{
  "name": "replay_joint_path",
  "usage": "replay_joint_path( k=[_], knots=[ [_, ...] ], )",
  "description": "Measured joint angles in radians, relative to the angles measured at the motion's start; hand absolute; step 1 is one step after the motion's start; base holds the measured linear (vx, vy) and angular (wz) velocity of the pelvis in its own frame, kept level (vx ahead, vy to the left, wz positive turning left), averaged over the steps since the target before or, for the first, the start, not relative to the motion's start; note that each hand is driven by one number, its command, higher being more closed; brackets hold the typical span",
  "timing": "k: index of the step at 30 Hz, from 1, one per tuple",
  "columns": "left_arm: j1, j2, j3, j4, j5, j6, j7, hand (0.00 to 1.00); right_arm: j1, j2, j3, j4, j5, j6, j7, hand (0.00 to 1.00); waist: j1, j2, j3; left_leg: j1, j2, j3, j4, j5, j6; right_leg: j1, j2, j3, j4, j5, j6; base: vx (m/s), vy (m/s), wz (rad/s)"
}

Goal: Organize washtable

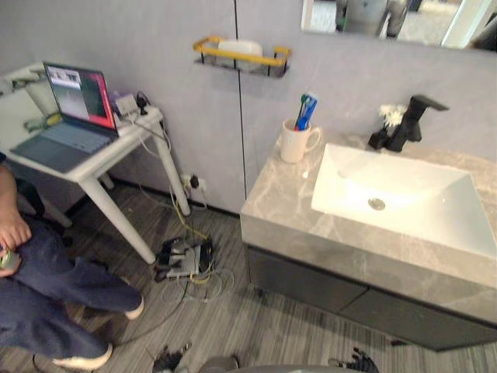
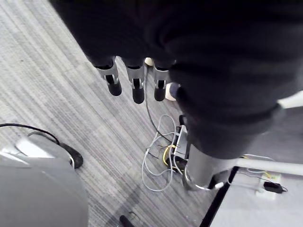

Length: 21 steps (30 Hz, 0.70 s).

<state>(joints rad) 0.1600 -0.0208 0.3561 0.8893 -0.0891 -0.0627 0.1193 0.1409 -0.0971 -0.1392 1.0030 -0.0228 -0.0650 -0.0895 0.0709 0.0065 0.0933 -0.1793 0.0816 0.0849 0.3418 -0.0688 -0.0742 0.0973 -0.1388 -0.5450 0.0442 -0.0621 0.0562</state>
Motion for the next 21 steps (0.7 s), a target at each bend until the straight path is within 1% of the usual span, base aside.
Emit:
replay_joint_path(
  k=[1,2,3,4,5,6,7,8,9,10,11,12,13,14,15,16,17,18,19,20,21],
  knots=[
    [-0.001,-0.020,-0.004,0.002,0.000,-0.001,0.004,0.00,-0.004,-0.011,-0.001,-0.006,-0.001,0.000,-0.007,0.00,0.000,0.021,0.005,-0.011,0.040,0.062,0.017,-0.036,0.029,-0.013,0.014,0.000,0.005,0.001,-0.006,-0.24,0.074,-0.16],
    [-0.002,-0.029,-0.001,0.002,0.001,-0.001,0.015,0.00,-0.016,-0.015,-0.001,-0.009,-0.008,0.001,-0.019,0.00,-0.001,0.035,0.007,-0.033,0.078,0.120,0.081,-0.071,0.066,-0.021,0.016,0.004,0.007,0.007,-0.015,-0.15,0.094,-0.21],
    [-0.002,-0.027,0.000,0.002,0.001,-0.002,0.016,0.00,-0.018,-0.012,-0.001,-0.008,-0.010,0.003,-0.021,0.00,0.000,0.034,0.007,-0.041,0.100,0.136,0.138,-0.086,0.072,-0.026,0.010,0.013,0.010,0.010,-0.015,-0.05,0.182,-0.36],
    [0.000,-0.024,0.005,0.003,0.002,-0.007,0.018,0.00,-0.020,-0.005,-0.002,-0.008,-0.014,0.003,-0.022,0.00,0.001,0.029,0.006,-0.041,0.150,0.136,0.240,-0.108,0.070,-0.035,-0.006,0.038,0.023,0.015,-0.007,-0.02,0.239,-0.53],
    [0.008,-0.023,0.010,0.008,0.002,-0.013,0.020,0.00,-0.026,0.000,-0.004,-0.007,-0.019,0.003,-0.022,0.00,0.001,0.029,0.006,-0.025,0.212,0.124,0.302,-0.116,0.057,-0.041,-0.019,0.065,0.030,0.024,0.006,-0.01,0.276,-0.56],
    [0.014,-0.022,0.010,0.012,0.002,-0.015,0.021,0.00,-0.028,0.004,-0.007,-0.006,-0.020,0.002,-0.022,0.00,-0.003,0.029,0.005,-0.010,0.239,0.106,0.311,-0.114,0.055,-0.046,-0.025,0.080,0.031,0.029,0.016,0.03,0.316,-0.61],
    [0.015,-0.018,0.010,0.024,0.003,-0.023,0.024,0.00,-0.030,0.008,-0.014,-0.005,-0.019,0.002,-0.022,0.00,-0.003,0.030,0.005,0.028,0.279,0.073,0.279,-0.089,0.049,-0.059,-0.037,0.110,0.032,0.045,0.039,0.03,0.385,-0.59],
    [0.012,-0.015,0.009,0.036,0.004,-0.022,0.028,0.00,-0.040,0.004,-0.028,0.007,-0.021,0.002,-0.022,0.00,-0.003,0.037,-0.006,0.069,0.247,0.045,0.208,-0.098,-0.014,-0.085,-0.042,0.139,0.022,0.070,0.059,0.03,0.366,-0.56],
    [0.012,-0.005,0.008,0.041,0.007,-0.022,0.032,0.00,-0.047,0.015,-0.035,0.023,-0.018,0.002,-0.021,0.00,-0.005,0.029,-0.001,0.071,0.230,0.054,0.193,-0.103,-0.012,-0.092,-0.048,0.158,0.008,0.079,0.056,0.02,0.249,-0.38],
    [0.011,0.025,0.009,0.055,0.020,-0.020,0.037,0.00,-0.058,0.032,-0.042,0.051,-0.017,0.002,-0.017,0.00,-0.017,-0.002,-0.004,0.069,0.205,0.049,0.172,-0.105,-0.016,-0.108,-0.036,0.197,-0.006,0.098,0.060,0.03,0.054,-0.18],
    [0.010,0.037,0.010,0.066,0.022,-0.018,0.038,0.00,-0.059,0.037,-0.043,0.059,-0.017,0.002,-0.016,0.00,-0.018,-0.016,-0.006,0.074,0.196,0.044,0.154,-0.109,-0.025,-0.103,-0.034,0.191,-0.023,0.110,0.052,0.03,0.090,-0.15],
    [0.015,0.040,0.011,0.080,0.023,-0.007,0.037,0.00,-0.063,0.037,-0.052,0.073,-0.017,0.001,-0.015,0.00,-0.029,-0.015,-0.007,0.098,0.188,0.026,0.115,-0.136,-0.070,-0.100,-0.049,0.189,-0.036,0.141,0.054,-0.01,0.181,-0.12],
    [0.015,0.039,0.009,0.083,0.023,0.000,0.036,0.00,-0.063,0.037,-0.060,0.073,-0.016,0.002,-0.015,0.00,-0.035,-0.013,-0.011,0.127,0.177,0.031,0.063,-0.169,-0.111,-0.112,-0.060,0.184,-0.029,0.144,0.059,-0.04,0.247,-0.09],
    [0.012,0.038,0.007,0.083,0.024,0.000,0.036,0.00,-0.063,0.037,-0.064,0.072,-0.015,0.002,-0.014,0.00,-0.039,-0.016,-0.015,0.128,0.172,0.037,0.049,-0.183,-0.111,-0.123,-0.069,0.182,-0.022,0.149,0.065,-0.11,0.314,-0.01],
    [-0.006,0.044,-0.004,0.083,0.027,0.000,0.036,0.00,-0.063,0.040,-0.091,0.066,-0.005,0.002,-0.014,0.00,-0.043,-0.017,-0.015,0.117,0.150,0.058,0.052,-0.213,-0.097,-0.152,-0.103,0.179,0.011,0.154,0.073,-0.12,0.248,0.04],
    [-0.013,0.041,-0.010,0.083,0.031,-0.001,0.036,0.00,-0.062,0.041,-0.101,0.062,0.000,0.004,-0.015,0.00,-0.044,-0.014,-0.014,0.110,0.136,0.060,0.066,-0.223,-0.081,-0.162,-0.120,0.180,0.026,0.155,0.074,-0.14,0.262,0.01],
    [-0.020,0.040,-0.030,0.082,0.034,-0.001,0.036,0.00,-0.058,0.041,-0.101,0.046,0.009,0.006,-0.015,0.00,-0.048,-0.009,-0.012,0.099,0.118,0.066,0.097,-0.239,-0.063,-0.174,-0.145,0.185,0.050,0.156,0.076,-0.15,0.237,-0.12],
    [-0.025,0.041,-0.069,0.082,0.046,-0.003,0.036,0.00,-0.051,0.035,-0.102,0.024,0.014,0.006,-0.015,0.00,-0.054,-0.002,-0.007,0.082,0.107,0.090,0.143,-0.274,-0.041,-0.198,-0.173,0.194,0.092,0.158,0.076,-0.28,0.344,-0.37],
    [-0.031,0.047,-0.098,0.083,0.064,-0.006,0.035,0.00,-0.052,0.036,-0.101,0.009,0.015,0.006,-0.016,0.00,-0.052,0.009,-0.004,0.068,0.103,0.124,0.191,-0.300,-0.019,-0.229,-0.192,0.193,0.130,0.171,0.059,-0.33,0.331,-0.52],
    [-0.035,0.050,-0.113,0.083,0.065,-0.007,0.036,0.00,-0.053,0.037,-0.097,0.003,0.014,0.005,-0.015,0.00,-0.052,0.014,-0.003,0.062,0.103,0.143,0.204,-0.308,-0.006,-0.243,-0.196,0.189,0.132,0.196,0.045,-0.31,0.253,-0.76],
    [-0.035,0.051,-0.126,0.085,0.067,-0.008,0.036,0.00,-0.055,0.039,-0.095,0.001,0.015,0.004,-0.015,0.00,-0.052,0.014,0.000,0.058,0.103,0.178,0.204,-0.311,0.011,-0.265,-0.192,0.184,0.113,0.257,0.019,-0.26,0.163,-1.02]
  ],
)
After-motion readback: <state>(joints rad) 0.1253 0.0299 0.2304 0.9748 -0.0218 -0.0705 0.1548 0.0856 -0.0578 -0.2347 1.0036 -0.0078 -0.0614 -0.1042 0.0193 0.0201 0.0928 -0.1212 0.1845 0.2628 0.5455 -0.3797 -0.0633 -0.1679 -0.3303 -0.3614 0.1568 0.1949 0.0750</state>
